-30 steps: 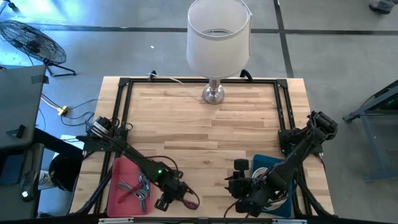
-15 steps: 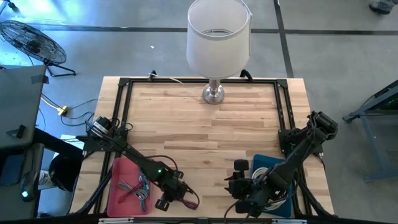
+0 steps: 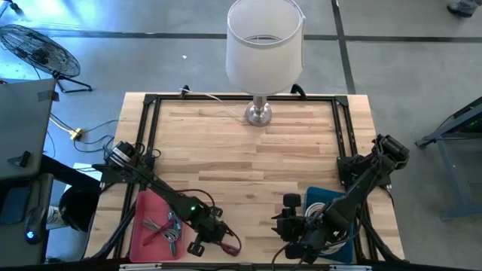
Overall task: Pick & Place USB Port
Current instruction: Put the bottom red USB cable into the pink bin
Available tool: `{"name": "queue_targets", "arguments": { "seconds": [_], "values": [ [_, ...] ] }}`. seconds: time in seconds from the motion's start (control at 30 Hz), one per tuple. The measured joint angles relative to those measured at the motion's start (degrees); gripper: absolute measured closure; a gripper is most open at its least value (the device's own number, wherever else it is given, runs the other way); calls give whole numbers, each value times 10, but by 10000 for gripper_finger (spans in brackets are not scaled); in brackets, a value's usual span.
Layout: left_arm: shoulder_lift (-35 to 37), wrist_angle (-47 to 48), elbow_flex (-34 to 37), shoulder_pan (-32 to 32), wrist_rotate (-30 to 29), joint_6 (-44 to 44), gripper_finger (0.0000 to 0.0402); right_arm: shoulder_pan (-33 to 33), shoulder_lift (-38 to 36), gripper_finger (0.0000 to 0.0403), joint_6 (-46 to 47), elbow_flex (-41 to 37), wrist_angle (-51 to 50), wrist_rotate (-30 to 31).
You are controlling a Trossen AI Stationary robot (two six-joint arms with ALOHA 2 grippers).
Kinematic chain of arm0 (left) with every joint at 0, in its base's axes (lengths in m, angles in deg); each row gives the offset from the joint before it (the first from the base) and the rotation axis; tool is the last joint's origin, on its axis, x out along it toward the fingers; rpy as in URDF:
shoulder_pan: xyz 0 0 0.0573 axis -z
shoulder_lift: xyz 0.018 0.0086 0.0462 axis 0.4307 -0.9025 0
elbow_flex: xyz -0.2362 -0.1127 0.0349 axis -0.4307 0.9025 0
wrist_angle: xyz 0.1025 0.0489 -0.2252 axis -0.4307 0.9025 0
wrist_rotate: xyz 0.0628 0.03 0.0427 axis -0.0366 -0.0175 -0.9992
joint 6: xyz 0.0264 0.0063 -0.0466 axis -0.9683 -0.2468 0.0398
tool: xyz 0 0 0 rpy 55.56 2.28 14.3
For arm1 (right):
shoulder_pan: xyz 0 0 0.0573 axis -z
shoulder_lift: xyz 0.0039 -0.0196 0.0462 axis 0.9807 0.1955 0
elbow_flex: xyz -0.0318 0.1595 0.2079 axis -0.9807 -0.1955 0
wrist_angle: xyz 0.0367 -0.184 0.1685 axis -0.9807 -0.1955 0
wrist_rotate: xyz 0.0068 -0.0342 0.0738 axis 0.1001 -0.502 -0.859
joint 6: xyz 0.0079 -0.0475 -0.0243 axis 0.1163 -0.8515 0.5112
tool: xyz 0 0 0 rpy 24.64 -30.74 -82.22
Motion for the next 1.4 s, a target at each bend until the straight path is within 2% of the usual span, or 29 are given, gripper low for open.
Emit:
{"name": "queue_targets", "arguments": {
  "seconds": [0.23,0.5,0.67,0.7,0.87,1.03,1.2,1.4],
  "values": [
    [0,192,-143,2,-60,-40,400,-4,0,265,0,0,0,0],
    [2,452,-356,9,-200,-64,401,-21,0,265,1,0,0,13],
    [3,667,-466,7,-293,16,401,-33,0,265,1,0,0,26],
    [5,678,-473,7,-300,41,401,-34,0,265,1,0,0,27],
    [40,669,-464,-5,-289,79,402,-40,0,265,7,0,0,31],
    [74,663,-393,-12,-247,92,401,-41,1,265,14,0,-5,42],
    [132,663,-274,-6,-143,140,401,-41,1,265,14,-1,-3,46],
    [195,669,-155,53,-21,281,401,-38,1,265,11,-45,32,40]
  ]
}}
